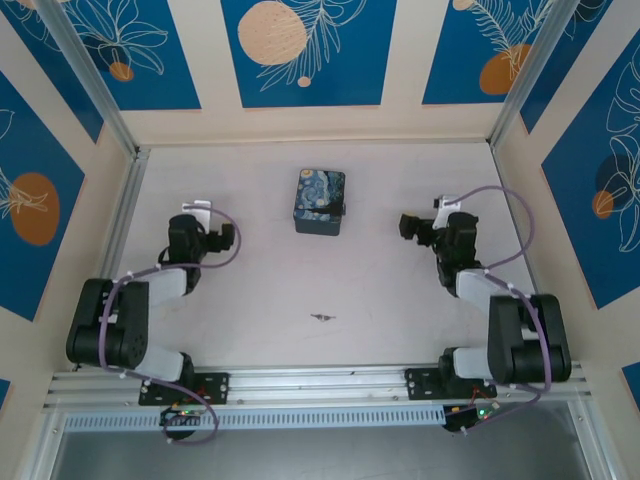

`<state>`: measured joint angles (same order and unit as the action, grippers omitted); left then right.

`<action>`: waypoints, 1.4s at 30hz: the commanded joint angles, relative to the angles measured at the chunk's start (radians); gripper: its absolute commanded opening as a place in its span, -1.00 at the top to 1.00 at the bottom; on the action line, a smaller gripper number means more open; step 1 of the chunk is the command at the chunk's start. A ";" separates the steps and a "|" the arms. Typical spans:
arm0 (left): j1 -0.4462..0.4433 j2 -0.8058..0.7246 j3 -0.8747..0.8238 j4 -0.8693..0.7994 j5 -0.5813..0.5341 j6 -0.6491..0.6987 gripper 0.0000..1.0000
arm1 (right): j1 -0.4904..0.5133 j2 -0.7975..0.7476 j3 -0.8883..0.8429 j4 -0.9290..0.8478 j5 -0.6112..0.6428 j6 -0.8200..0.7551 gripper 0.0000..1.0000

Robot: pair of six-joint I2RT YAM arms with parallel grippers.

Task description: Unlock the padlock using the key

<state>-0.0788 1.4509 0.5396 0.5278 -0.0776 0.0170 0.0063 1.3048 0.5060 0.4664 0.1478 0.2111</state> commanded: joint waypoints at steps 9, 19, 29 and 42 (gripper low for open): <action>0.005 -0.015 0.322 -0.517 0.086 -0.343 -1.00 | 0.008 0.014 0.297 -0.553 -0.263 0.370 -0.92; -0.022 0.168 0.546 -0.633 0.207 -0.511 -1.00 | 0.235 0.340 0.580 -0.637 -0.292 0.512 -0.74; -0.037 0.230 0.672 -0.702 0.242 -0.528 -1.00 | 0.403 0.562 0.755 -0.656 -0.207 0.603 -0.74; -0.062 0.372 0.790 -0.676 0.285 -0.589 -1.00 | 0.592 0.519 0.867 -0.687 -0.248 0.472 -0.67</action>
<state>-0.1184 1.7931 1.2839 -0.1429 0.1764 -0.5457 0.6296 1.8874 1.3464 -0.1818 -0.1081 0.7303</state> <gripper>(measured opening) 0.999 0.833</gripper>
